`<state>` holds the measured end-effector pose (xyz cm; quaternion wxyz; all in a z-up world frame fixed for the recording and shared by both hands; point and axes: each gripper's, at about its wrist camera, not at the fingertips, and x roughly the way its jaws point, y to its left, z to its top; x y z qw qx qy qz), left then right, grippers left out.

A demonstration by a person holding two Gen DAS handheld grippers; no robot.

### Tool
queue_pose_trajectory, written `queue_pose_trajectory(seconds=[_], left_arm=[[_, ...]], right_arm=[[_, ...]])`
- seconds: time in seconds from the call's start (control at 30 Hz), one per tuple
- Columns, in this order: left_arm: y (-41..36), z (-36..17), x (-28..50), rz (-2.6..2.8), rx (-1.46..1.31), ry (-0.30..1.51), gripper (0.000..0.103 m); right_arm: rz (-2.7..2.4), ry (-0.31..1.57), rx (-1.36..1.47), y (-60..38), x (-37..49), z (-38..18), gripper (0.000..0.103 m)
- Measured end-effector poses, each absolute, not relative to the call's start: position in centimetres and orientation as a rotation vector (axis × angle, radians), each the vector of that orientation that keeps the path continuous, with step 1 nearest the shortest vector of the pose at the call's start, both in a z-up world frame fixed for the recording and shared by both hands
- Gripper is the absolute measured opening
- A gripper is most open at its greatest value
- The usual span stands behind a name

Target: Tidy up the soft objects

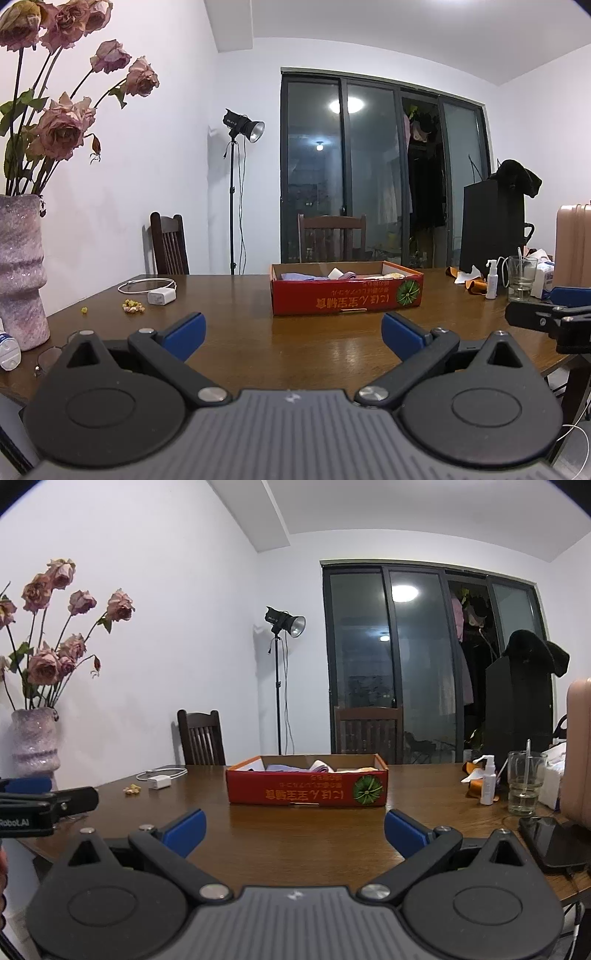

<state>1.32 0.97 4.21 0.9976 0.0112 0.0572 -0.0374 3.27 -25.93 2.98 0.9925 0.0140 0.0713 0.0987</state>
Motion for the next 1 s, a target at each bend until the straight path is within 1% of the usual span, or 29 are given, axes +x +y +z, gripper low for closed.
queue_pose_trajectory(seconds=[1.0], left_arm=[[1.1, 3.6, 1.5, -0.064, 0.029, 0.13, 0.103]], right_arm=[[0.221, 0.164, 0.01, -24.7, 3.3, 2.6, 0.103]])
